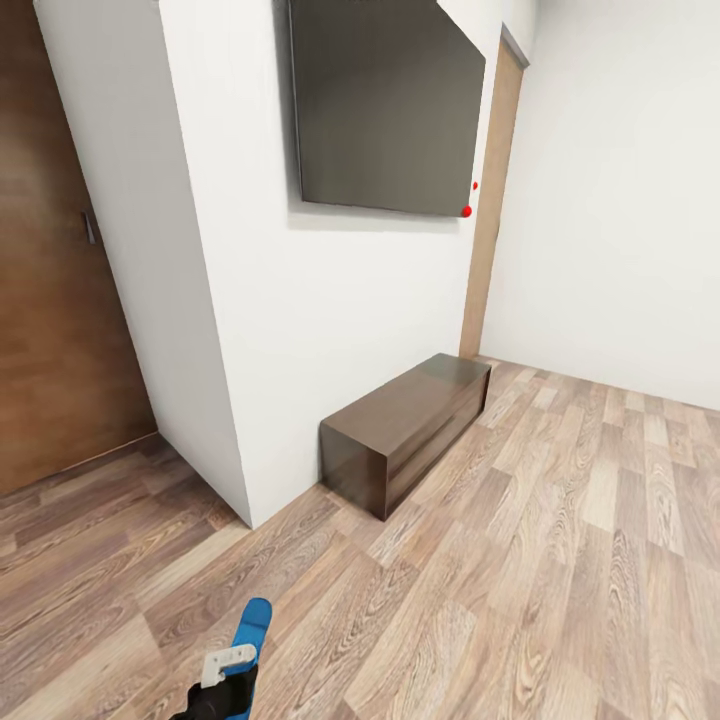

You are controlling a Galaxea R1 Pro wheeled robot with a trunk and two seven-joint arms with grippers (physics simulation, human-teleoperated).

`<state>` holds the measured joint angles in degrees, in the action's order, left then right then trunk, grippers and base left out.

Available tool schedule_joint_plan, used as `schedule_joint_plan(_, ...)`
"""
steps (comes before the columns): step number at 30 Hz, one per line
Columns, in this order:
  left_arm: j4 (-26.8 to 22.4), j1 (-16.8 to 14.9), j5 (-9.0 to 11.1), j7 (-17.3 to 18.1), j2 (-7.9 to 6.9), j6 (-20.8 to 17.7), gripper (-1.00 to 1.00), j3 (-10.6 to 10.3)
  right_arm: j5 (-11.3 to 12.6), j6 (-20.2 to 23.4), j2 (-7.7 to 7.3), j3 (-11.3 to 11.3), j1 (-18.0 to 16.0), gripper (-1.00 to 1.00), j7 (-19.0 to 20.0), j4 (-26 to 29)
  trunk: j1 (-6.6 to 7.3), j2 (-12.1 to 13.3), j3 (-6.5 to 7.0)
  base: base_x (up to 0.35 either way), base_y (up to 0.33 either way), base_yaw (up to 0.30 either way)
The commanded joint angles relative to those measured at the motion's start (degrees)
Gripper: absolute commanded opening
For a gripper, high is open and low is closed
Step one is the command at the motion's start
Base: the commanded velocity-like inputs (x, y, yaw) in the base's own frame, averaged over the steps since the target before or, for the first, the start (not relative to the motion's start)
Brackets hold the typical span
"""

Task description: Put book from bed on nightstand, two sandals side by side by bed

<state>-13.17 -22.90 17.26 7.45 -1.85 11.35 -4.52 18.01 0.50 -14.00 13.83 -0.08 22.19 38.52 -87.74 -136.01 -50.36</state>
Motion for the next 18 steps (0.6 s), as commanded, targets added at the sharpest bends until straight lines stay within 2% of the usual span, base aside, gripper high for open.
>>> schedule_joint_plan(1,0.22,-0.04,0.58,0.09,-0.03,0.43,-1.0,-0.49,0.42,0.05,0.01,0.07,-0.01,1.0,0.33,-0.01,0.24,0.39,0.14,0.0,0.0,0.0)
schedule_joint_plan(18,1.12,-0.04,0.58,0.03,1.08,1.47,-1.0,-0.57,0.7,0.37,-0.04,0.26,-0.01,1.0,0.72,0.06,3.97,7.21,3.19,0.0,0.0,0.0)
